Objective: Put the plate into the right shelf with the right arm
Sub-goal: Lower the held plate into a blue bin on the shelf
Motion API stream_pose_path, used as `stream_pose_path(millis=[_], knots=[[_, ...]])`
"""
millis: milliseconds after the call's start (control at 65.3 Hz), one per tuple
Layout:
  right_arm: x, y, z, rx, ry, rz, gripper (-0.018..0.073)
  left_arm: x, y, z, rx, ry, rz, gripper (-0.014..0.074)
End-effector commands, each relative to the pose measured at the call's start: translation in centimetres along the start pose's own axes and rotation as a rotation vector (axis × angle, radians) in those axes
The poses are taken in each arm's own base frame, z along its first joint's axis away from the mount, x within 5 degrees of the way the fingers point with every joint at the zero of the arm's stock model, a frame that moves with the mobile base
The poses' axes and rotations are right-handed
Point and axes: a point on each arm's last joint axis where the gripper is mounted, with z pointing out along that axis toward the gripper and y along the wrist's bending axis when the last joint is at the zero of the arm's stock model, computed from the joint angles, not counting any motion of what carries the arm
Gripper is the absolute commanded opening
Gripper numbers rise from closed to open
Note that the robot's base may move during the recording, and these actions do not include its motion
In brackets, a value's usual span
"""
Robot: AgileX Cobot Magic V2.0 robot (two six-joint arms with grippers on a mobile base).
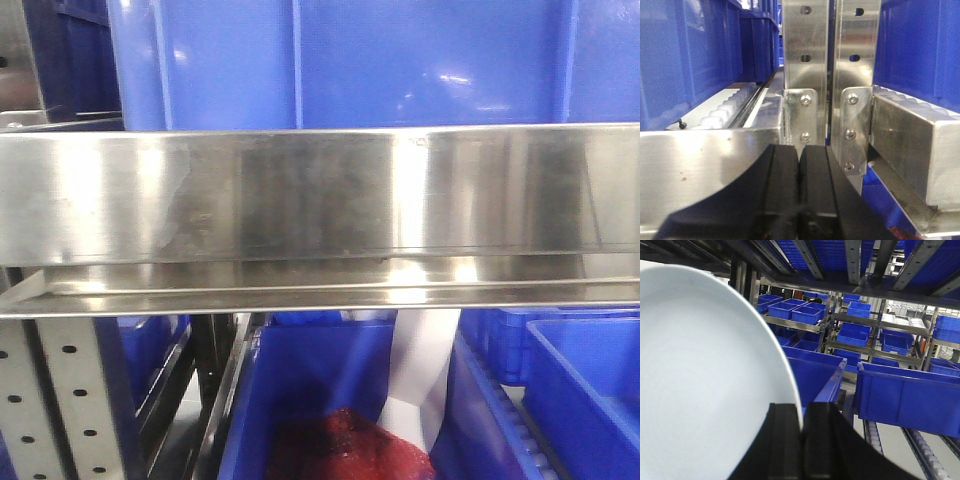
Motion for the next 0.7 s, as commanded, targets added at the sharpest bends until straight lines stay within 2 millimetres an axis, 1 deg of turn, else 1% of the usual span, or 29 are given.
stream_pose_path(millis=[0,276,322,414,490,536,582,598,613,690], knots=[[-1.6,0.0,0.1,0.001,-0.102,-0.021,0.0054,-0.6,0.2,-0.1,-0.02,-0.088,-0.005,-0.0047],[-1.8,0.0,0.1,-0.002,-0.123,-0.018,0.0054,-0.6,0.2,-0.1,-0.02,-0.088,-0.005,-0.0047],[-2.1,0.0,0.2,-0.006,-0.14,-0.01,0.0054,-0.6,0.2,-0.1,-0.02,-0.088,-0.005,-0.0047],[-3.7,0.0,0.8,-0.019,-0.155,0.044,0.0055,-0.6,0.2,-0.1,-0.02,-0.088,-0.005,-0.0047],[-5.3,-0.1,2.0,-0.024,-0.141,0.07,0.0055,-0.6,0.2,-0.1,-0.02,-0.088,-0.005,-0.0047],[-6.5,-0.2,3.2,-0.027,-0.124,0.084,0.0055,-0.6,0.2,-0.1,-0.02,-0.088,-0.005,-0.0047],[-7.3,-0.2,4.3,-0.027,-0.099,0.087,0.0055,-0.6,0.2,-0.1,-0.02,-0.088,-0.005,-0.0047],[-8.0,-0.3,4.6,-0.026,-0.101,0.088,0.0055,-0.6,0.2,-0.1,-0.02,-0.088,-0.005,-0.0047],[-8.2,-0.3,5.4,-0.026,-0.083,0.087,0.0055,-0.6,0.2,-0.1,-0.02,-0.088,-0.005,-0.0047],[-9.5,-0.3,7.9,-0.024,-0.04,0.085,0.0055,-0.6,0.2,-0.1,-0.02,-0.088,-0.005,-0.0047]])
